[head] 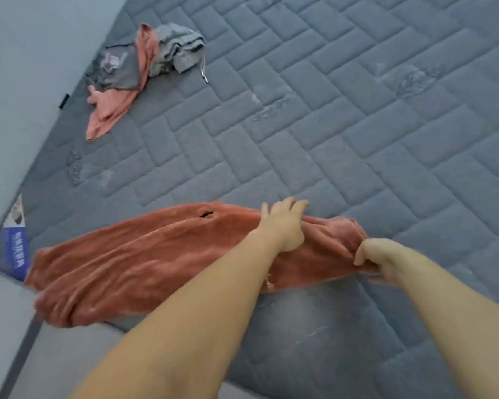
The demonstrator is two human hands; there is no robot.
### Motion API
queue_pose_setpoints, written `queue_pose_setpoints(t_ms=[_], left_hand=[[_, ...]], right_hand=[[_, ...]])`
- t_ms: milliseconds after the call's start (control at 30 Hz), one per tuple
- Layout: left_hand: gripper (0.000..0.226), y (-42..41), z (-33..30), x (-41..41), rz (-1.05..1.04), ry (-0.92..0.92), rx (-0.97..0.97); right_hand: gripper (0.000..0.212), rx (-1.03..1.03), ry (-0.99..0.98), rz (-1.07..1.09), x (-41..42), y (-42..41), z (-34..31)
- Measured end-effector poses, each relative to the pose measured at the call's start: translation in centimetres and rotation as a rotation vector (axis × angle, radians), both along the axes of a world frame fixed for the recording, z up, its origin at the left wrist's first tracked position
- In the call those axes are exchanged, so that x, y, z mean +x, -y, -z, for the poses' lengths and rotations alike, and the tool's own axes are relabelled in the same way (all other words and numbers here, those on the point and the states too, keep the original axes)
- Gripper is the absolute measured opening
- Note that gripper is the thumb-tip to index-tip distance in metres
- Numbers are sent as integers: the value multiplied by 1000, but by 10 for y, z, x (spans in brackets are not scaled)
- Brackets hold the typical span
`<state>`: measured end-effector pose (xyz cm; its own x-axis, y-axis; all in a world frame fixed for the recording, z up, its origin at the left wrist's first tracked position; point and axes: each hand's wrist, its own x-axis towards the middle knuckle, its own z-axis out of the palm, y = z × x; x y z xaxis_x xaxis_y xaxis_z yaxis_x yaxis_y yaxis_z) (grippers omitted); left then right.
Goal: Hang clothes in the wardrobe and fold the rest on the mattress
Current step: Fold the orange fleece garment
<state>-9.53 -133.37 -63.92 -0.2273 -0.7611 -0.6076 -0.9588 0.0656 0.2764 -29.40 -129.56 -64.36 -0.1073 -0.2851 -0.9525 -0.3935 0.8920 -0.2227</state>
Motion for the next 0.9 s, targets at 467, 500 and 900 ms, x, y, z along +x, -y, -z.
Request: queue_pose_setpoints(t_ms=[467,500,900], left_hand=[[76,-15,112,179,-713,219,-312],[75,-7,113,191,-663,250,-244],[13,89,91,189,-388,-241,-315]], right_hand=[[65,-282,-212,202,32,15,101],[63,-351,-257,173,42,15,103],[56,-732,-844,84,37,93,77]])
